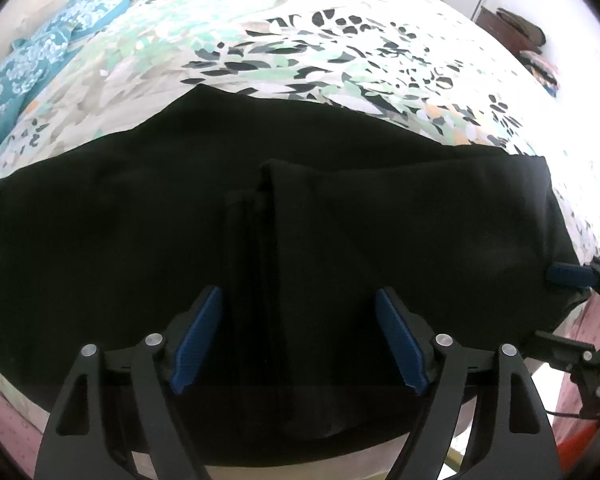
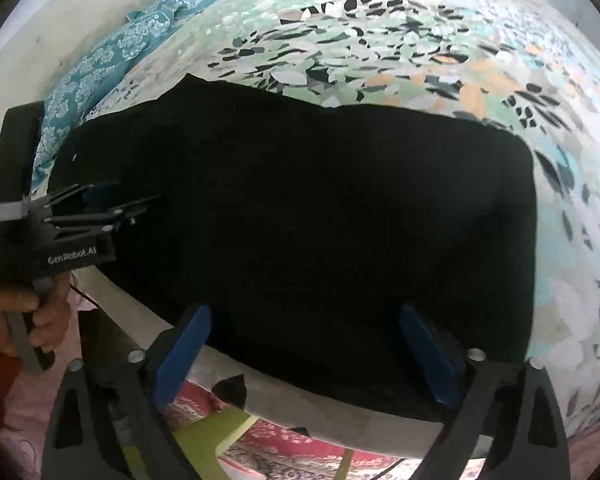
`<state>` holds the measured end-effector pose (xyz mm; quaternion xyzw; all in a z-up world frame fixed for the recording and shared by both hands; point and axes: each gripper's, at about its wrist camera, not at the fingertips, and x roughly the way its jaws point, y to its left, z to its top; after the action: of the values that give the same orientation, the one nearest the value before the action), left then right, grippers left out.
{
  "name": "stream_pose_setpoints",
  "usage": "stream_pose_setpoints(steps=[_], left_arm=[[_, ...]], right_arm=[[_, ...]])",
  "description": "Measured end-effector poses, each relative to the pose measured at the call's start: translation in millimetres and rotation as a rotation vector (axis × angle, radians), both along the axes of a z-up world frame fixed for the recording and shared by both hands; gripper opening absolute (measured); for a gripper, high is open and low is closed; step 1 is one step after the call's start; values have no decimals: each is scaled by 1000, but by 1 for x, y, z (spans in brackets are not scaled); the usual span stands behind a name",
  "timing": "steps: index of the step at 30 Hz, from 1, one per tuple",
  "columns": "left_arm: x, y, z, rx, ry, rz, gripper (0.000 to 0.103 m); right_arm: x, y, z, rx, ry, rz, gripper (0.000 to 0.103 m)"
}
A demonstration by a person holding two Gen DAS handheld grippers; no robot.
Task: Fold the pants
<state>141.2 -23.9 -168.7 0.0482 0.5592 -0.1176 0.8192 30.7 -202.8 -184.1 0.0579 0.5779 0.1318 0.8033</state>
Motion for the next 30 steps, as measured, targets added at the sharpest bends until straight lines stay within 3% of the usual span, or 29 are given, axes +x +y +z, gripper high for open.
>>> stream_pose_setpoints(steps=[2,8,14,20,24,26,28,30], left_arm=[[1,2,0,-5,4,6,83],[-1,12,7,-39,-5,38,84],[2,32,22,-75,-45,101,84],[11,72,46,-85,-84,189,84],[36,153,79,-155,-134,360,84],[52,212,87,-210,-100,489,87],[67,257,84,-182,-23,562,87],[78,282,78,-116,25,567,87]], right_arm=[[-2,4,2,-27,-16,10,99],[-8,0,25,27,-112,-6,99],[-2,-4,18,50,-77,-41,99],[-2,-9,22,66,-99,-61,99],[-3,-7,26,71,-110,-54,99],[-3,-6,26,74,-113,-50,99],[-3,-6,27,85,-117,-50,99],[-2,-6,27,95,-121,-53,99]])
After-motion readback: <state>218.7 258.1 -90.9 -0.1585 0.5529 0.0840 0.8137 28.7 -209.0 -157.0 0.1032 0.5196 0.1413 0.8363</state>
